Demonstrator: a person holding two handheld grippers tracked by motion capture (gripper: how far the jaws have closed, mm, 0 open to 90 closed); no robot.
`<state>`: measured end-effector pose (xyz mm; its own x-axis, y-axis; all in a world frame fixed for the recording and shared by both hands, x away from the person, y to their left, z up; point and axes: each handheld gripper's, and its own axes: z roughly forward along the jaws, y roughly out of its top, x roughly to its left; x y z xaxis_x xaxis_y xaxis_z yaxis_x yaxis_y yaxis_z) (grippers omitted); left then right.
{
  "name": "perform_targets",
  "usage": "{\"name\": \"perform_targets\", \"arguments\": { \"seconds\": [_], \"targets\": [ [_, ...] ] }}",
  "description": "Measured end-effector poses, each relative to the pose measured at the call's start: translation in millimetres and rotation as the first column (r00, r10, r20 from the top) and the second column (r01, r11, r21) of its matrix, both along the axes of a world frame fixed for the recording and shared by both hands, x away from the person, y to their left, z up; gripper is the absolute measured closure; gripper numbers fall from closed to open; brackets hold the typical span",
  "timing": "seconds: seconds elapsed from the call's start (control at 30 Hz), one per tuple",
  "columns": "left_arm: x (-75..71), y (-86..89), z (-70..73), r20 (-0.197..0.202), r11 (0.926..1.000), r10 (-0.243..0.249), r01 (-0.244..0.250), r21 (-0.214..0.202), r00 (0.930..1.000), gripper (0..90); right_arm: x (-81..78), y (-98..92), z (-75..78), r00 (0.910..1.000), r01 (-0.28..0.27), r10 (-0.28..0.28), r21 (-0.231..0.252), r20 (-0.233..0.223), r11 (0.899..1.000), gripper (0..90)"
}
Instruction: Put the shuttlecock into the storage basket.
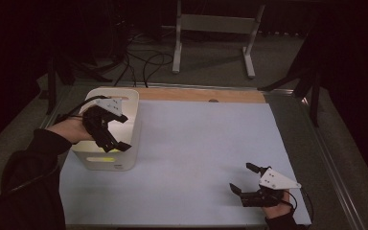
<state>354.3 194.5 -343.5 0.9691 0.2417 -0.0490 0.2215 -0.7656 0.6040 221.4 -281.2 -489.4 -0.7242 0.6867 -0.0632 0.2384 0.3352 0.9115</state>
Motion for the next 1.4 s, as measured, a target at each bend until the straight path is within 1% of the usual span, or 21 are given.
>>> {"name": "perform_targets", "arguments": {
  "seconds": [0.03,0.07,0.13,0.17,0.23,0.3,0.37,0.43,0.5,0.57,0.63,0.7,0.8,0.83,0.9,1.0,1.13,1.2,1.23,1.33,1.4],
  "targets": [
    [-1.8,-2.5,0.2,-0.007,1.0,-0.006,0.006,-0.002,1.0,0.0,-0.1,-0.1,0.1,1.0,0.001,-0.001,0.0,0.0,1.0,8.3],
    [-3.2,-4.9,0.7,-0.001,1.0,-0.009,0.009,-0.001,1.0,0.0,0.0,-0.2,0.0,1.0,0.001,-0.001,-0.001,0.0,1.0,8.3],
    [-6.2,-10.4,1.0,-0.014,0.9999,-0.007,0.007,-0.012,0.9999,0.0,-0.2,0.1,0.2,1.0,0.001,-0.001,0.001,0.0,1.0,8.4],
    [-7.9,-12.5,0.8,-0.004,0.9999,-0.011,0.011,-0.009,0.9999,0.0,-0.1,0.2,0.1,1.0,0.0,0.0,-0.001,0.001,1.0,8.4],
    [-12.3,-19.9,-0.3,-0.011,0.9998,-0.017,0.017,-0.012,0.9998,0.0,-0.2,0.5,0.1,1.0,0.001,-0.001,-0.002,0.001,1.0,8.4],
    [-16.7,-26.7,-1.7,-0.011,0.9994,-0.031,0.031,-0.016,0.9995,0.0,-0.3,0.8,0.4,1.0,0.003,-0.003,-0.004,0.001,1.0,8.4],
    [-20.4,-34.0,-3.8,-0.018,0.9993,-0.032,0.032,-0.018,0.9993,0.0,-0.5,1.0,0.6,1.0,0.004,-0.004,0.0,0.001,1.0,8.4],
    [-23.7,-40.1,-6.1,-0.016,0.9991,-0.037,0.037,-0.02,0.9992,0.0,-0.4,1.1,0.7,1.0,0.002,-0.002,-0.001,0.004,1.0,8.4],
    [-26.9,-45.3,-8.4,-0.02,0.9986,-0.049,0.049,-0.019,0.9986,0.0,-0.5,1.1,0.9,1.0,0.002,-0.002,-0.003,0.004,1.0,8.4],
    [-29.7,-49.4,-10.2,-0.008,0.9988,-0.045,0.045,-0.02,0.9989,0.0,-0.7,1.1,1.1,1.0,0.002,-0.002,-0.003,0.005,1.0,8.4],
    [-33.6,-54.4,-12.9,-0.01,0.9982,-0.051,0.05,-0.032,0.9987,0.0,-0.7,0.9,1.1,1.0,0.002,-0.002,-0.003,0.005,1.0,8.3],
    [-37.1,-58.6,-14.9,-0.006,0.9979,-0.054,0.054,-0.036,0.9985,0.0,-0.7,0.8,1.1,1.0,0.004,-0.004,-0.003,0.002,1.0,8.4],
    [-42.4,-65.1,-17.7,-0.009,0.9969,-0.071,0.071,-0.036,0.9974,0.0,-0.5,0.7,1.1,1.0,0.003,-0.003,-0.003,0.005,1.0,8.4],
    [-43.5,-66.8,-18.3,-0.007,0.9971,-0.069,0.069,-0.032,0.9976,0.0,-0.5,0.9,1.1,1.0,0.002,-0.002,-0.004,0.005,1.0,8.4],
    [-46.7,-71.0,-19.7,-0.018,0.9959,-0.08,0.079,-0.044,0.9966,0.0,-0.4,1.0,1.1,1.0,0.001,-0.001,-0.003,0.004,1.0,8.4],
    [-52.5,-77.3,-22.8,-0.013,0.9942,-0.097,0.096,-0.049,0.9952,0.0,-0.5,0.9,1.2,1.0,0.001,-0.001,-0.004,0.006,1.0,8.4],
    [-59.1,-85.0,-27.3,-0.009,0.9927,-0.108,0.107,-0.056,0.9941,0.0,-0.4,0.8,1.2,1.0,0.002,-0.002,-0.004,0.005,1.0,8.4],
    [-60.3,-86.0,-27.6,-0.011,0.9918,-0.116,0.115,-0.056,0.9932,0.0,-0.6,1.0,1.2,1.0,0.002,-0.002,-0.004,0.005,1.0,8.4],
    [-64.4,-89.2,-29.4,-0.012,0.99,-0.121,0.12,-0.075,0.9926,0.0,-0.6,1.1,1.2,1.0,0.003,-0.003,-0.003,0.006,1.0,8.4],
    [-69.2,-94.1,-32.1,-0.004,0.9883,-0.135,0.134,-0.072,0.9909,0.0,-0.7,0.5,1.7,1.0,0.003,-0.003,-0.002,0.004,1.0,8.4],
    [-72.1,-97.7,-35.0,-0.006,0.987,-0.141,0.14,-0.079,0.99,0.0,-0.4,0.5,1.5,1.0,0.004,-0.004,-0.002,0.005,1.0,8.4]
  ]
}}
